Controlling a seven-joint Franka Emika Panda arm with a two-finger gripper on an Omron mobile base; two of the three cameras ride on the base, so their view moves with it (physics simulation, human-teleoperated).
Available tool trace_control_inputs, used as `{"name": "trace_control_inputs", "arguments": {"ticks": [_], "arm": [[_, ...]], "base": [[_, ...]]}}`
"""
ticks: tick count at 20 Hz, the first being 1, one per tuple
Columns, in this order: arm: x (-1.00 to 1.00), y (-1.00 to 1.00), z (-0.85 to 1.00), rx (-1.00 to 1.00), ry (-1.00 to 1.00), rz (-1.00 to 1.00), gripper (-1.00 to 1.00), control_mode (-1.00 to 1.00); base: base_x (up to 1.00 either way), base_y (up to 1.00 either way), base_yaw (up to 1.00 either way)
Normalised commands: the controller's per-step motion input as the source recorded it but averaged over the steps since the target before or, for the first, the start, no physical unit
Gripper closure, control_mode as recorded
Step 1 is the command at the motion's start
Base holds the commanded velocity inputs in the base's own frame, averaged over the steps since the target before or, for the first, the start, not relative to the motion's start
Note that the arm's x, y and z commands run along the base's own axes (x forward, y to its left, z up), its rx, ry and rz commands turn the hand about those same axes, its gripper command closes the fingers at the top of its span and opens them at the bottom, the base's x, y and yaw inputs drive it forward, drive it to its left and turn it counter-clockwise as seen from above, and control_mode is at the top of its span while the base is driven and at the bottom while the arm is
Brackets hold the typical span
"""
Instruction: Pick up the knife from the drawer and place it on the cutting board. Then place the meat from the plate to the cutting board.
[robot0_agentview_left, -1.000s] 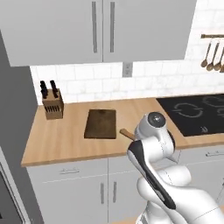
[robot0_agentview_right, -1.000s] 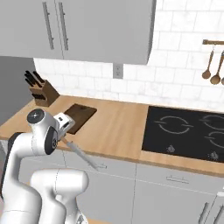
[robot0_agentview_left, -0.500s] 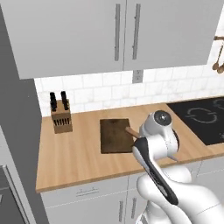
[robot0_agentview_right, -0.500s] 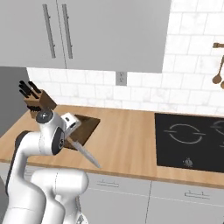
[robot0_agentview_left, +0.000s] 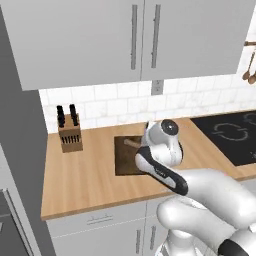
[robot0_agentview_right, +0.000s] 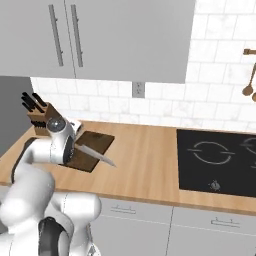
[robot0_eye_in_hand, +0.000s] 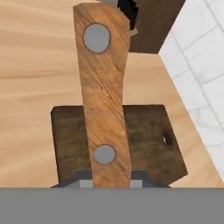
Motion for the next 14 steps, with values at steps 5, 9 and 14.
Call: {"name": "trace_control_inputs", "arguments": {"ticks": [5,9,14], "arm": [[0.57,0.22,0.00,-0.32,0.00,0.48,1.00,-1.00],[0.52,0.04,-0.31,-0.40,0.11,0.45,1.00,-1.00],[0.41,0.04,-0.90,-0.61,0.34,0.46,1.00,-1.00]], "base": [[0.00,0.00,0.00],[0.00,0.00,0.00],[0.00,0.00,0.00]]}}
